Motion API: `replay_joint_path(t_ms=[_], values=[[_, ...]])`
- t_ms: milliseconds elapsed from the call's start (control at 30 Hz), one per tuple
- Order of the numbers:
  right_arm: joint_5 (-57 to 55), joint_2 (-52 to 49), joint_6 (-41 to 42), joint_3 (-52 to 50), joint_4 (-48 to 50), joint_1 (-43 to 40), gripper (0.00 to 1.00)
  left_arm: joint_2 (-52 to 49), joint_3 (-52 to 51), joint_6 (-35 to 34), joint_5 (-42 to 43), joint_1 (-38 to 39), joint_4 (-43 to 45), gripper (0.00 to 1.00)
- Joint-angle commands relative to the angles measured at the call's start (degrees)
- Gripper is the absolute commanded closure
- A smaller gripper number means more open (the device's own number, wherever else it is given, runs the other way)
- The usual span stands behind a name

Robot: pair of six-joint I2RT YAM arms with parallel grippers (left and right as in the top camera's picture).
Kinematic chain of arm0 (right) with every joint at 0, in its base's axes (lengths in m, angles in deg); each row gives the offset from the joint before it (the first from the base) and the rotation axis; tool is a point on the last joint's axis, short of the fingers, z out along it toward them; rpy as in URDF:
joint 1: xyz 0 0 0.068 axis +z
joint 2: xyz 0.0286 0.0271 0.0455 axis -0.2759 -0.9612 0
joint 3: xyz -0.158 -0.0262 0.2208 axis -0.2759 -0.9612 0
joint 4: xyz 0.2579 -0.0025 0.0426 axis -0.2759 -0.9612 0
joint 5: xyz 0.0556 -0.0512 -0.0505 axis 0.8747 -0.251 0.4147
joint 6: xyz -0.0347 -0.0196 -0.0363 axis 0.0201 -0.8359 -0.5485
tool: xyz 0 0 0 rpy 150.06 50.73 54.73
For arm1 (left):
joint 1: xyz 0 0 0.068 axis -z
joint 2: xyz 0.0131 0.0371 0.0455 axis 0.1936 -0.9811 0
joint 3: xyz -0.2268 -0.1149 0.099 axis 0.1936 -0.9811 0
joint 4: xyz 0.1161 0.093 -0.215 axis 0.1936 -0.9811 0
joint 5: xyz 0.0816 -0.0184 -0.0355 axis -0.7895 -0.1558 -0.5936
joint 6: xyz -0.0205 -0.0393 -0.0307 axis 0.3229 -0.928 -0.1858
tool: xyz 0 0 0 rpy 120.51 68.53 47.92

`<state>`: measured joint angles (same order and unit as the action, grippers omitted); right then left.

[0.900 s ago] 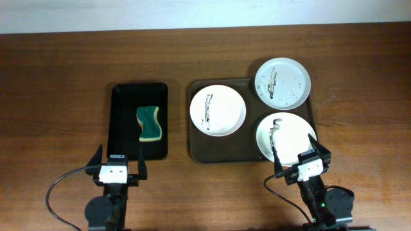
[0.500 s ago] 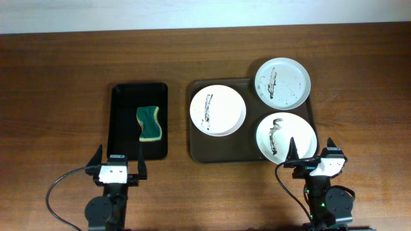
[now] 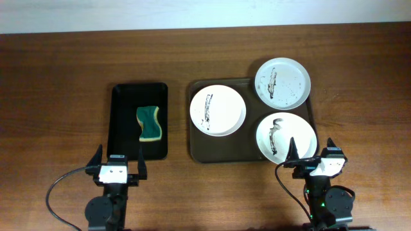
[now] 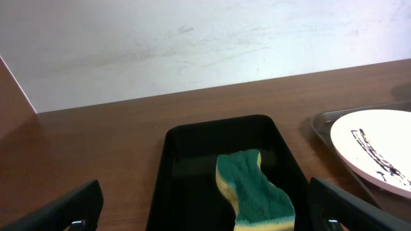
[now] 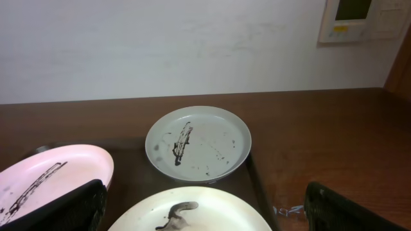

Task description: Clean dirty plates on tray and stack at the side

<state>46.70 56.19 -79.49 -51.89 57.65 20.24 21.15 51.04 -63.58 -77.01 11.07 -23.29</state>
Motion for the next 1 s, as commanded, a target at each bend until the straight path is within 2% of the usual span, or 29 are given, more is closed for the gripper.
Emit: replay_joint_path(t_ms=[0,967], values=[[-1.36,0.37,0.48,-0.52,0.00,0.26,0.01,0.52,-0.31,1.16,0.61,-0.20,-0.09,0.00],[-1.53,0.37,0.50,-0.52,2.03,0.26,0.01,0.55,-0.31,1.18,-0.04,-0.20,1.81,0.00]])
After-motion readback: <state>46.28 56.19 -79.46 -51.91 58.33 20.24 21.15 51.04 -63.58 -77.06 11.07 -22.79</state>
